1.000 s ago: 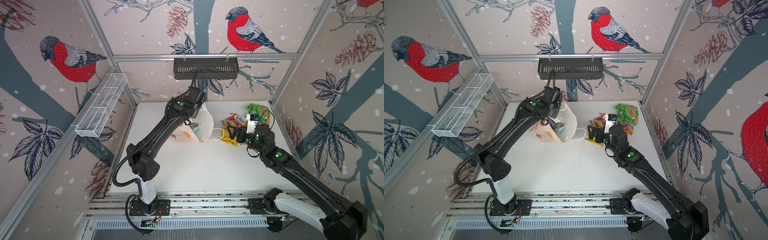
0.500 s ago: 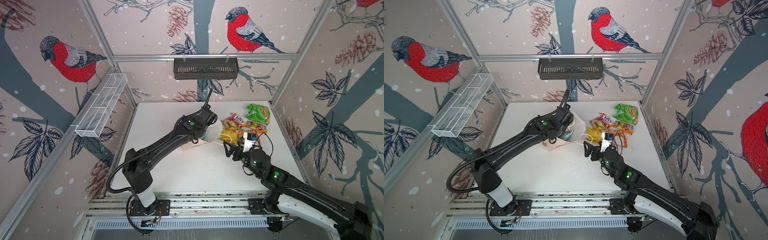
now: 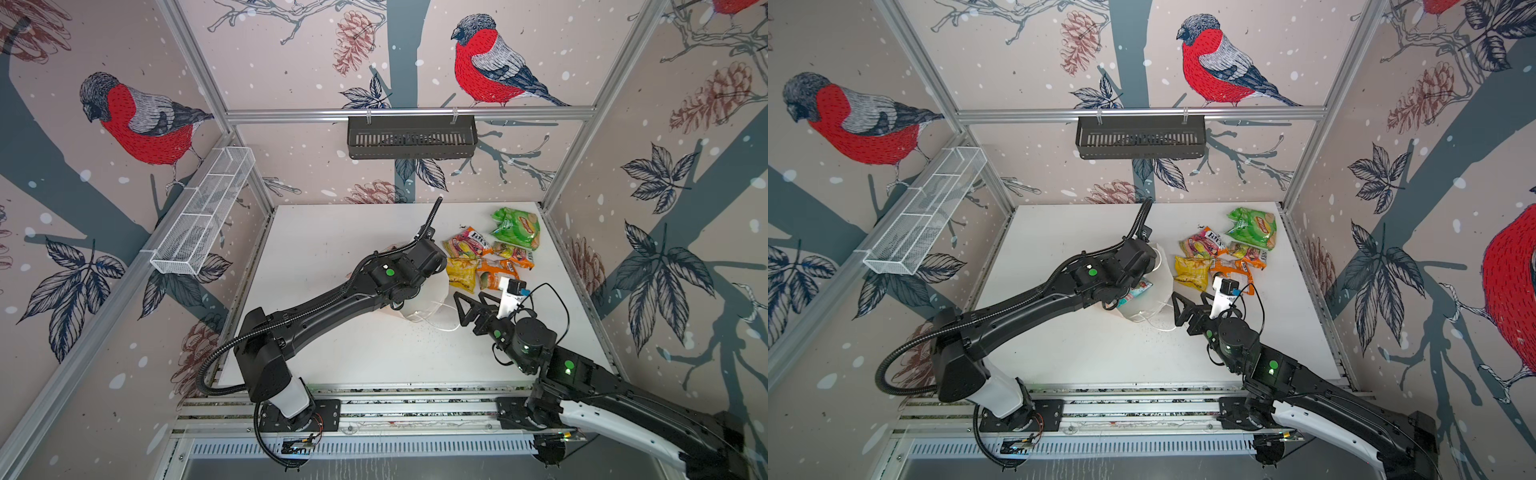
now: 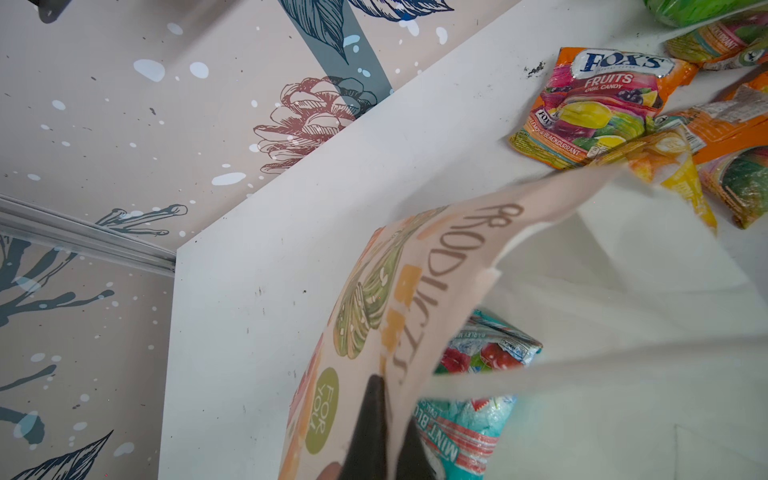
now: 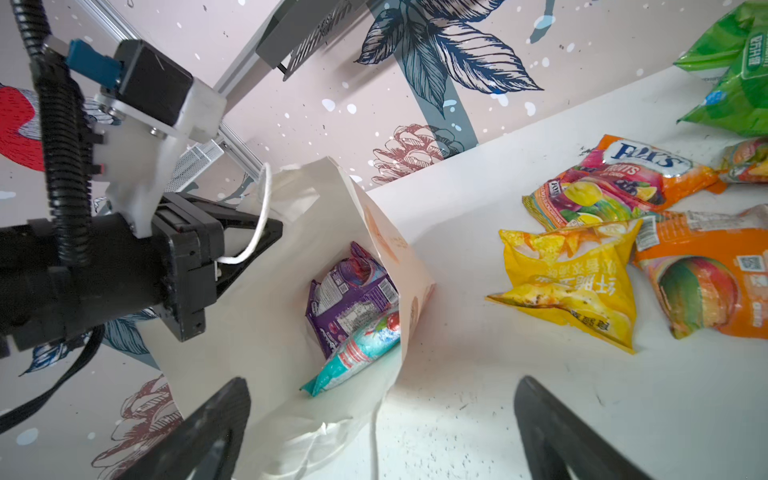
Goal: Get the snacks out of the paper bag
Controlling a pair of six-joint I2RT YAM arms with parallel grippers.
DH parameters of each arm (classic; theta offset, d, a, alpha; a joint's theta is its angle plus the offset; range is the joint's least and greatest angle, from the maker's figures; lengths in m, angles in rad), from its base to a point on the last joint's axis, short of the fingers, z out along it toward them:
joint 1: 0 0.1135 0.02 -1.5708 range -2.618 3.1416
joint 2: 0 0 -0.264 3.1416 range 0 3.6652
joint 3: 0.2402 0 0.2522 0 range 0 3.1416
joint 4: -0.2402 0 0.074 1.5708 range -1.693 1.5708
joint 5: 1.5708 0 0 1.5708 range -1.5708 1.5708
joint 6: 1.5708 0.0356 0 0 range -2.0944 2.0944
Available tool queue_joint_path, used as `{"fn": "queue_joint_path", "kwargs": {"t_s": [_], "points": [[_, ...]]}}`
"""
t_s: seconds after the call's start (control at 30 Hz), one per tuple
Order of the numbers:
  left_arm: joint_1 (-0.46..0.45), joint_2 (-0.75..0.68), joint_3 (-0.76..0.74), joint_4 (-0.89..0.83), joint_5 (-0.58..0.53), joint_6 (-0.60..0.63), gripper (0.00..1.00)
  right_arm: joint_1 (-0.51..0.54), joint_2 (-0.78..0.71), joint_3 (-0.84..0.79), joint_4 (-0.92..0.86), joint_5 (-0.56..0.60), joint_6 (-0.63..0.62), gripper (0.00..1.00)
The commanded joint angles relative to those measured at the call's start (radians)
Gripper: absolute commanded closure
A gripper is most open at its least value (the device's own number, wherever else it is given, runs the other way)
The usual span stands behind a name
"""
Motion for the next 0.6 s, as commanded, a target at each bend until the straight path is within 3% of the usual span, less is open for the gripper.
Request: {"fn": "queue_joint_path", "kwargs": {"t_s": [0.0,0.57], "points": [[-0.01,-0.005,-0.015,0.039,-0.032,-0.058,1.0,0.01,-0.028,-0.026,-0.095,-0.007,0.059,0.02],[-0.183,-0.087,-0.206,0.226,-0.076,-0.076,1.0,0.211,0.022,-0.1,0.047,0.104,0.041,0.1]]}}
